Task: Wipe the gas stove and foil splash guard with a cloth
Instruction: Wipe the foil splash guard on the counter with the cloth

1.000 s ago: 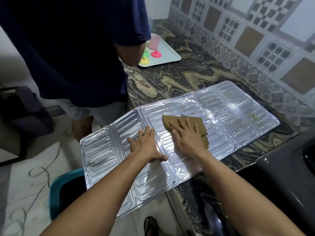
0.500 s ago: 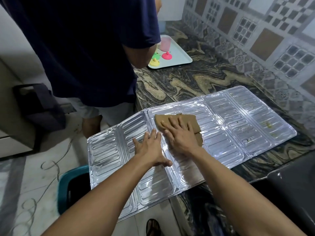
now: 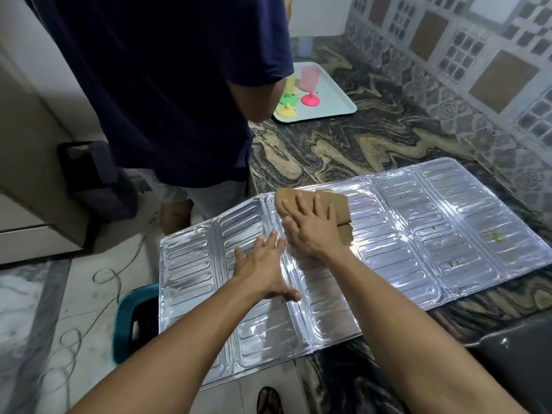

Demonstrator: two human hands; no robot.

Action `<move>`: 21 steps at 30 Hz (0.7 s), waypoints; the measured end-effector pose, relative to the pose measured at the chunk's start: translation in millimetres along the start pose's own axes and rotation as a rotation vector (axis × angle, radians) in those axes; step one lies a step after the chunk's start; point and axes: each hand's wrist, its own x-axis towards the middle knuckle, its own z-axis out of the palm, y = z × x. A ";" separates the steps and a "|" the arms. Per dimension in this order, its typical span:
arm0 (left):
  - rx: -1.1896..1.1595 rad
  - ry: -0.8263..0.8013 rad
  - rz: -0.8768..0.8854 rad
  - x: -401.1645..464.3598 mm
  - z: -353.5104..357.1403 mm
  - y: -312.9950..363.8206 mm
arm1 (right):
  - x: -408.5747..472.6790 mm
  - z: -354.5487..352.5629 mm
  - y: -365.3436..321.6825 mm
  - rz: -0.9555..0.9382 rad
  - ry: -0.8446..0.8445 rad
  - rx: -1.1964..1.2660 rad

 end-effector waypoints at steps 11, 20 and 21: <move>-0.007 -0.002 0.002 -1.5 -0.1 1.8 | 20.8 -6.7 5.2 0.023 -0.060 0.054; 0.039 0.017 0.003 -0.6 -3.0 0.3 | 23.7 -19.4 -11.3 -0.153 -0.184 0.035; 0.063 0.016 0.003 -0.5 -3.9 1.7 | 22.0 -19.6 -6.6 -0.148 -0.174 0.042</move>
